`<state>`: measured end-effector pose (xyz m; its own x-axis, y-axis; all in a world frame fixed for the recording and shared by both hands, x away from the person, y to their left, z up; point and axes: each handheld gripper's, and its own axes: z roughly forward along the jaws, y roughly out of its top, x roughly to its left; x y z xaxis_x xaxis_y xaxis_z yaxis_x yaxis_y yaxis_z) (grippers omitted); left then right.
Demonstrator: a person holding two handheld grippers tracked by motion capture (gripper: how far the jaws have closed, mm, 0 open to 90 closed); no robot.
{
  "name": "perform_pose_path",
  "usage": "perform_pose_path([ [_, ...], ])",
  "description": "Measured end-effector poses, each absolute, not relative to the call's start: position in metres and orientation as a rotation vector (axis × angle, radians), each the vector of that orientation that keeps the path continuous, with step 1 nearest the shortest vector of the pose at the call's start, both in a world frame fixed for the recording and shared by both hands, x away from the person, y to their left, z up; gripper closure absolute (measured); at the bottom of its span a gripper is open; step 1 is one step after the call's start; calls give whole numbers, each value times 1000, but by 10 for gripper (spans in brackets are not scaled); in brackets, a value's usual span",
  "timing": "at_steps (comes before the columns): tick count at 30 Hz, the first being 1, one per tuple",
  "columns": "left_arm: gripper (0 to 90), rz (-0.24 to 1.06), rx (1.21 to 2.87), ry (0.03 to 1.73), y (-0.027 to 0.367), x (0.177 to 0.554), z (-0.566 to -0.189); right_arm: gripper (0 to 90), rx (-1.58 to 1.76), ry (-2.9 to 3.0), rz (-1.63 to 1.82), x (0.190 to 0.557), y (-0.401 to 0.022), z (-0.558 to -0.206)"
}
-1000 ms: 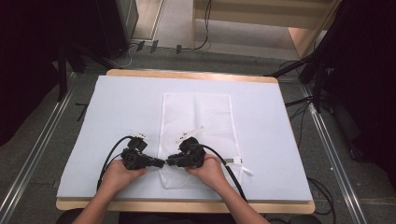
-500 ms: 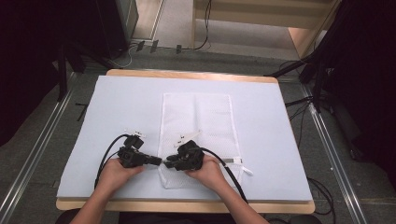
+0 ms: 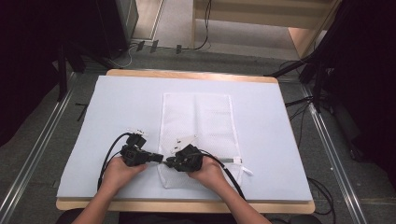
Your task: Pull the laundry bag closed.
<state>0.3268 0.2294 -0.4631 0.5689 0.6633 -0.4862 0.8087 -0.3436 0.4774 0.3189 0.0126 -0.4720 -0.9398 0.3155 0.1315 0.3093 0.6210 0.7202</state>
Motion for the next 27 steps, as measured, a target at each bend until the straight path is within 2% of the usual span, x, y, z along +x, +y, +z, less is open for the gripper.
perform_pose_path([
  [27,900,-253,2111,1147,230,326,-464,838,515,2864,1232,328,-20,-465],
])
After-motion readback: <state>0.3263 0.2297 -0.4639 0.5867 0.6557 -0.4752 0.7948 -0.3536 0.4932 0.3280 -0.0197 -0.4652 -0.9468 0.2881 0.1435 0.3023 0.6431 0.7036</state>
